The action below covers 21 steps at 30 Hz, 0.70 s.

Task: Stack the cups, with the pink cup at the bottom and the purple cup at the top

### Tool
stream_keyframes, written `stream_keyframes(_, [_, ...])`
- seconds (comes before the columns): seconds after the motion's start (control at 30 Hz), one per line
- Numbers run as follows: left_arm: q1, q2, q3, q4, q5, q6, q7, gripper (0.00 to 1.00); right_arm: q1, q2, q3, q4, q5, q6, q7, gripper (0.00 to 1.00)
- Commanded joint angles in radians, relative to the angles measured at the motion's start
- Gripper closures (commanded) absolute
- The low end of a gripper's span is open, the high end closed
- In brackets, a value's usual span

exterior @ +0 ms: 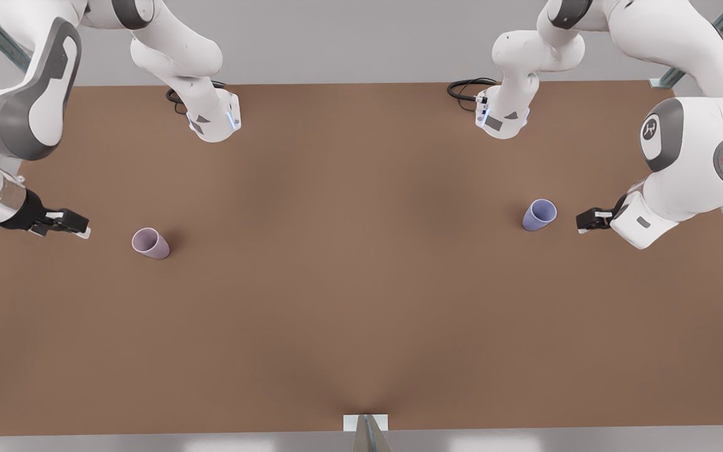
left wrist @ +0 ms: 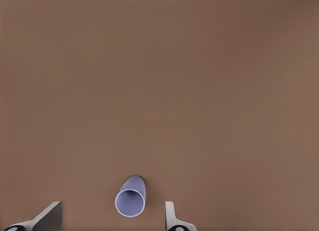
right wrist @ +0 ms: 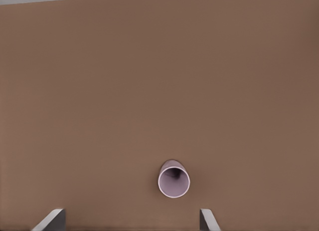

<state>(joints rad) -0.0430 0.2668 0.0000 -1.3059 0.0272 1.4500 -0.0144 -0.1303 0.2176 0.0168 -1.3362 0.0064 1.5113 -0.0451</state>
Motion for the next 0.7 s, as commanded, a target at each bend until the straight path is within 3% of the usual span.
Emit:
stream_keyframes(0.0, [0.0,0.003,0.0,0.0,0.002,0.01,0.037,0.0,0.0,-0.001,0.006,-0.021,0.0,0.024,-0.047,0.0])
stream_keyframes(0.4, [0.002,0.022,0.009,-0.026,-0.046,0.01,0.037,0.0,-0.084,-0.124,0.011,-0.586,0.03,0.441,-0.202,0.0])
stream_keyframes(0.67, [0.002,0.037,0.009,-0.029,-0.047,-0.002,0.039,0.0,-0.117,-0.026,0.0,-0.658,0.027,0.621,-0.349,0.0])
